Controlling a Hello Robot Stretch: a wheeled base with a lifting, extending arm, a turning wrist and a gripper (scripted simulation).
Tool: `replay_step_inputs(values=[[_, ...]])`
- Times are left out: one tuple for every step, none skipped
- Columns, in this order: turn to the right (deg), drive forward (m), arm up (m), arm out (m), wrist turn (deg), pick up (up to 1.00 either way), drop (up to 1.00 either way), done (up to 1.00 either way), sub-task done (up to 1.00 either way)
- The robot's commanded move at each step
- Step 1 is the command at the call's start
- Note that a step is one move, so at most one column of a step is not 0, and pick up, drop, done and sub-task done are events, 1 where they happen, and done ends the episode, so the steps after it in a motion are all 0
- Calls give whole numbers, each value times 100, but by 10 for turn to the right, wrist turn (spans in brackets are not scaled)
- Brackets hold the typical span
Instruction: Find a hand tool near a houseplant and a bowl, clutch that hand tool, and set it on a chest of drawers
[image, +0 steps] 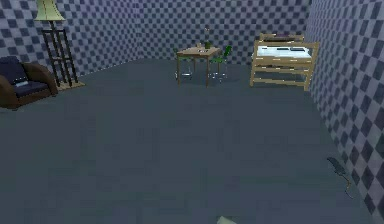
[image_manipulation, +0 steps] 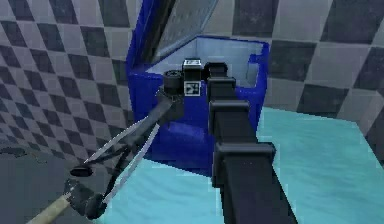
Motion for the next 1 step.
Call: replay_step_inputs(values=[[0,0,0,0,450,0,0,0,0]])
